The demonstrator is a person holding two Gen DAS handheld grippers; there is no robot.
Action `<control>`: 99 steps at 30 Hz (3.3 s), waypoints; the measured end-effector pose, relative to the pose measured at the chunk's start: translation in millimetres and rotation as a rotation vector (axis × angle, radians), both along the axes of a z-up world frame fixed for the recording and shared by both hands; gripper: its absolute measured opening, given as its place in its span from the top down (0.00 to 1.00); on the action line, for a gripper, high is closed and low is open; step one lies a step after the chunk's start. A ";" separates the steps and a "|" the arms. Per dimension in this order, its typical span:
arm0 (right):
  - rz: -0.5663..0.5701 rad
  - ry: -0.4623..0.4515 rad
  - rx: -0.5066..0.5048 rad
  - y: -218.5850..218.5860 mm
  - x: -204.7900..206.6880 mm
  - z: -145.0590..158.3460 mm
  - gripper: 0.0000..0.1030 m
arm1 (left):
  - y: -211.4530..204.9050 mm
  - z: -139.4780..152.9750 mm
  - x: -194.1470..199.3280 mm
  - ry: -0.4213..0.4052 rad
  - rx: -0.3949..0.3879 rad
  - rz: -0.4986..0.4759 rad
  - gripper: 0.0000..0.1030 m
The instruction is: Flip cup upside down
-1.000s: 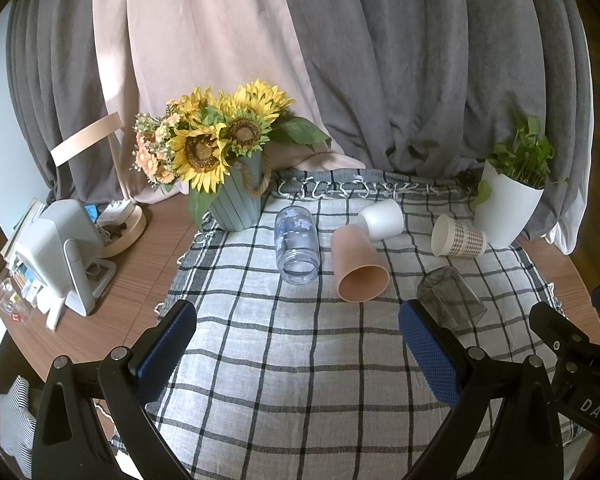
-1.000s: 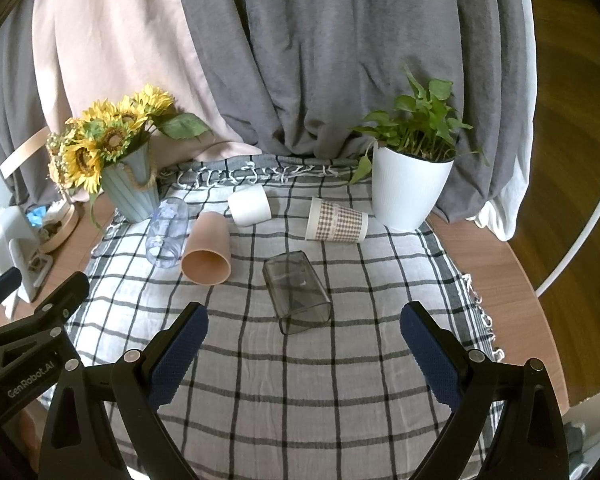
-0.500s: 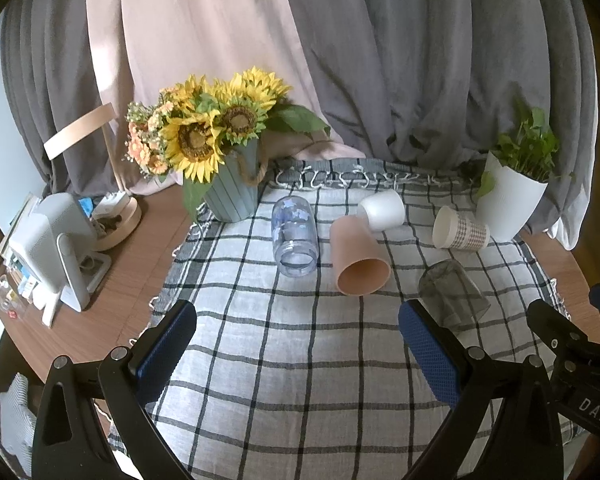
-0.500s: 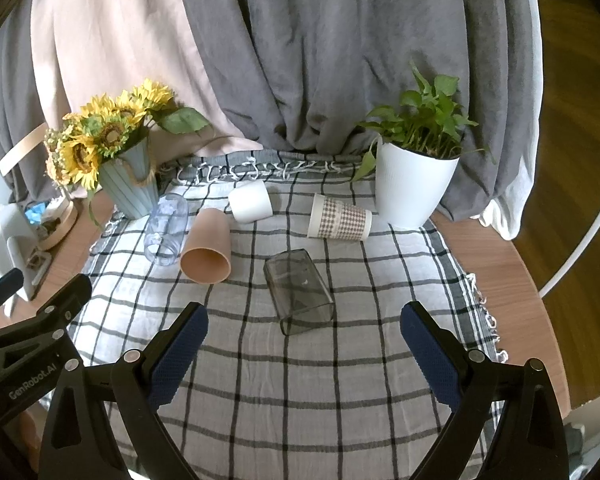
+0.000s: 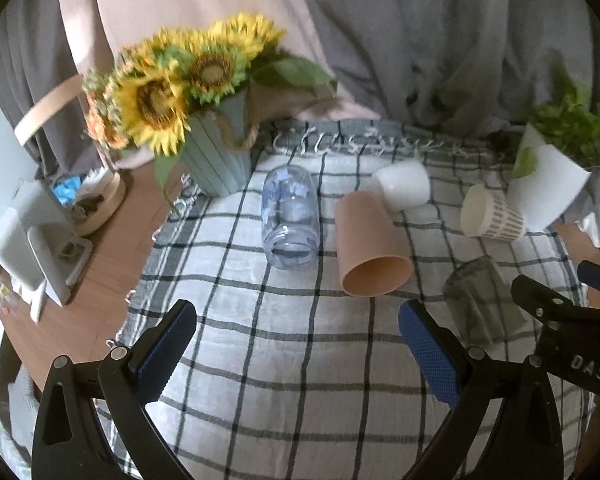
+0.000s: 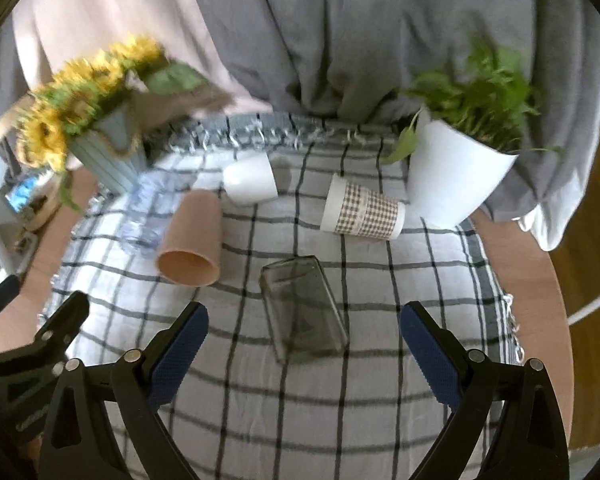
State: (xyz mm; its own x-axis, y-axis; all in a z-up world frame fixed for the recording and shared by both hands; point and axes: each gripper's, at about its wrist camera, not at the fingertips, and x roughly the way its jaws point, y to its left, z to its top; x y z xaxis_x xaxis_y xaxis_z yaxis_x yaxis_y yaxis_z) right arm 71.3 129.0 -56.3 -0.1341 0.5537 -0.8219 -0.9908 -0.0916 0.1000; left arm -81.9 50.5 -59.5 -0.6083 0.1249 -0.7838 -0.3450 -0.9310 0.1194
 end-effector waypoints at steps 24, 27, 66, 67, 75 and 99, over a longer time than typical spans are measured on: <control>0.029 0.039 -0.328 77.9 -15.9 -105.7 0.31 | 24.3 -53.5 -35.7 -0.152 -0.078 -0.215 0.00; 0.007 0.042 -0.320 73.8 -15.1 -103.5 0.31 | 20.5 -51.1 -35.6 -0.143 -0.082 -0.271 0.00; -0.223 0.170 -0.257 -13.0 -72.8 -94.9 0.24 | -60.2 -60.3 -46.0 -0.159 -0.168 -0.623 0.00; -0.224 0.171 -0.237 -15.3 -70.8 -88.1 0.24 | -60.1 -57.7 -44.5 -0.160 -0.165 -0.622 0.00; -0.310 0.141 -0.117 -36.4 -33.1 -38.9 0.23 | -38.3 -34.9 -10.6 -0.227 -0.103 -0.718 0.01; -0.456 0.204 -0.182 -53.1 88.6 -66.5 0.23 | 66.6 -91.8 62.9 -0.465 -0.254 -0.847 0.33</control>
